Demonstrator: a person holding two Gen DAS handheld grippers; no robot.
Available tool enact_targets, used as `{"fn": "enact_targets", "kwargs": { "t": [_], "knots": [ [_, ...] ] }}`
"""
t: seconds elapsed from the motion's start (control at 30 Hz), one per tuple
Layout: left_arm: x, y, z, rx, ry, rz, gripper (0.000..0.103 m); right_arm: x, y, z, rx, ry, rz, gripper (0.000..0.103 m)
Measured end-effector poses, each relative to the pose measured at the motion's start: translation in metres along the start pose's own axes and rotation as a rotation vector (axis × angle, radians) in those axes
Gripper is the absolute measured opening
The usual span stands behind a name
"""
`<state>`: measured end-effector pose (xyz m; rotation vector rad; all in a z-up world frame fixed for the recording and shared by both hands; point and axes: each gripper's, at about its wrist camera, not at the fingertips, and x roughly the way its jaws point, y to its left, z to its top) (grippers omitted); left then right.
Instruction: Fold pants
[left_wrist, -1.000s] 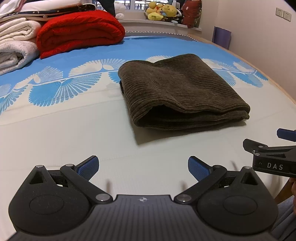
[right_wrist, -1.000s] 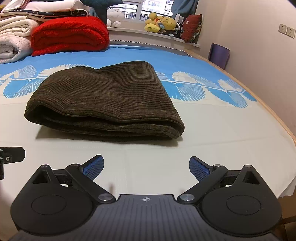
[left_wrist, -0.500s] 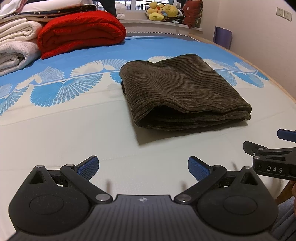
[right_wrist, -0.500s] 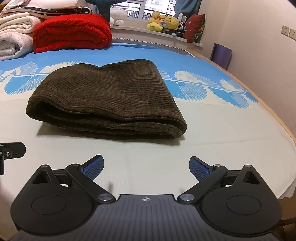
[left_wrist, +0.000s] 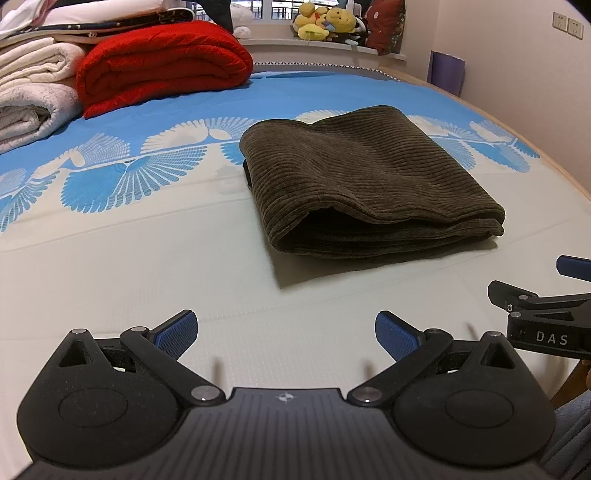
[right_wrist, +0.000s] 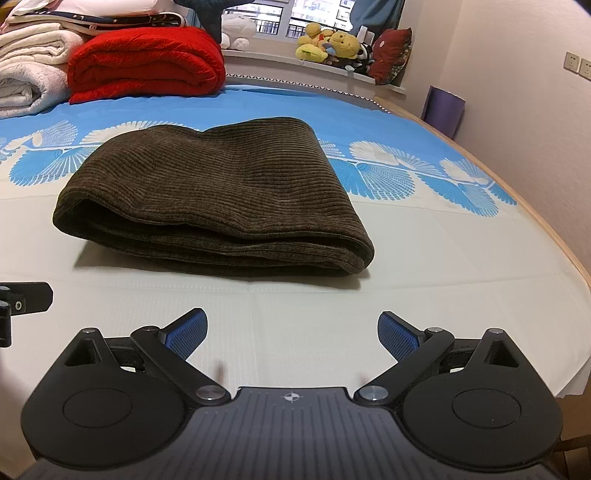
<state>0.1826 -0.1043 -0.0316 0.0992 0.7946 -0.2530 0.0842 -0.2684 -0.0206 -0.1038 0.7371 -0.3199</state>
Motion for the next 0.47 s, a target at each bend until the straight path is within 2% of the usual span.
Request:
{"fn": "enact_targets", "kwargs": {
  "t": [0.47],
  "knots": [
    [-0.0015, -0.0015, -0.0002, 0.007, -0.005, 0.007, 0.102, 0.0006, -0.0005, -0.0014, -0.014, 0.003, 0.007, 0.098]
  ]
}}
